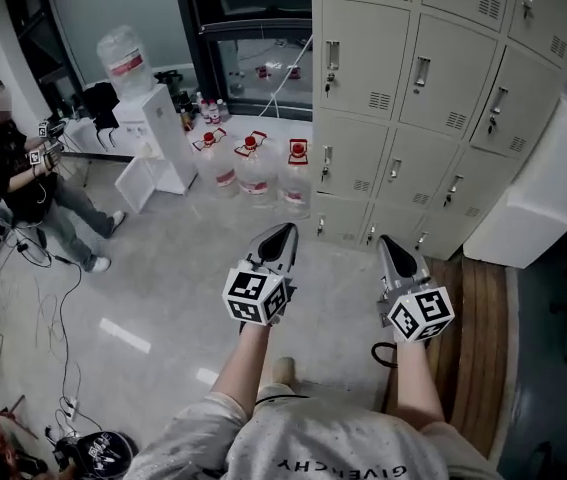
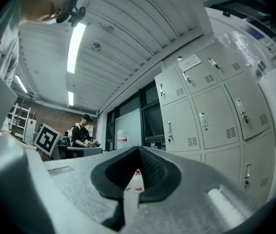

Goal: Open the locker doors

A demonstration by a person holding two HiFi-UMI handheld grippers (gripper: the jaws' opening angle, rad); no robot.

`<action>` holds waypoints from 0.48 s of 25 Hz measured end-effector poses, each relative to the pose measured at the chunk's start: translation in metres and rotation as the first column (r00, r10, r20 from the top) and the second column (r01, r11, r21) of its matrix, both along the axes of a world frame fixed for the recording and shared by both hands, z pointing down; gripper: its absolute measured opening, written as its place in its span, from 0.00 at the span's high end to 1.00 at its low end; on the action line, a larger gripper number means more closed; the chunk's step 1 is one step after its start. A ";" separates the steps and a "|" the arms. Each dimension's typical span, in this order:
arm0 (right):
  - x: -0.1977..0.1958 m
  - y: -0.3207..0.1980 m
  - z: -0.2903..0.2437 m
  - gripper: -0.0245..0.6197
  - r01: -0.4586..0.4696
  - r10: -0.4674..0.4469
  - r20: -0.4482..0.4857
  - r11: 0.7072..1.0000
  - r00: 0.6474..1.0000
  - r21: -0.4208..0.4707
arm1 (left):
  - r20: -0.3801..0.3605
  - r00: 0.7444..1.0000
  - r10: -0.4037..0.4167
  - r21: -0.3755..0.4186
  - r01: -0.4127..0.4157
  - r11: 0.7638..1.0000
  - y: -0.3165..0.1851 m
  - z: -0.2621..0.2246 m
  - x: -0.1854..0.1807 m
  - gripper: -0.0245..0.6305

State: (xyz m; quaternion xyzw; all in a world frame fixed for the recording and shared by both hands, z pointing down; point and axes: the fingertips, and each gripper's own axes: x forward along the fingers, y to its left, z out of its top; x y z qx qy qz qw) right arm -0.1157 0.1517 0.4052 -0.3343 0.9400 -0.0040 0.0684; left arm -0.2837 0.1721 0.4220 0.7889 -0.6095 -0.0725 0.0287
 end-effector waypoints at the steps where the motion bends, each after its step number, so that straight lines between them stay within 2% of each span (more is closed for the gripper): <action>1: -0.012 -0.009 0.001 0.97 -0.004 0.004 -0.002 1.000 1.000 -0.003 | -0.003 1.000 0.003 0.001 -0.003 1.000 -0.009 -0.001 -0.013 0.96; 6: -0.072 -0.047 0.007 0.97 -0.024 0.024 -0.001 1.000 1.000 -0.013 | -0.011 1.000 0.029 0.002 -0.029 1.000 -0.051 -0.001 -0.075 0.96; 12: -0.126 -0.077 0.010 0.97 -0.034 0.036 0.081 0.999 0.996 -0.028 | -0.006 0.998 0.055 0.021 -0.055 0.998 -0.087 -0.001 -0.131 0.96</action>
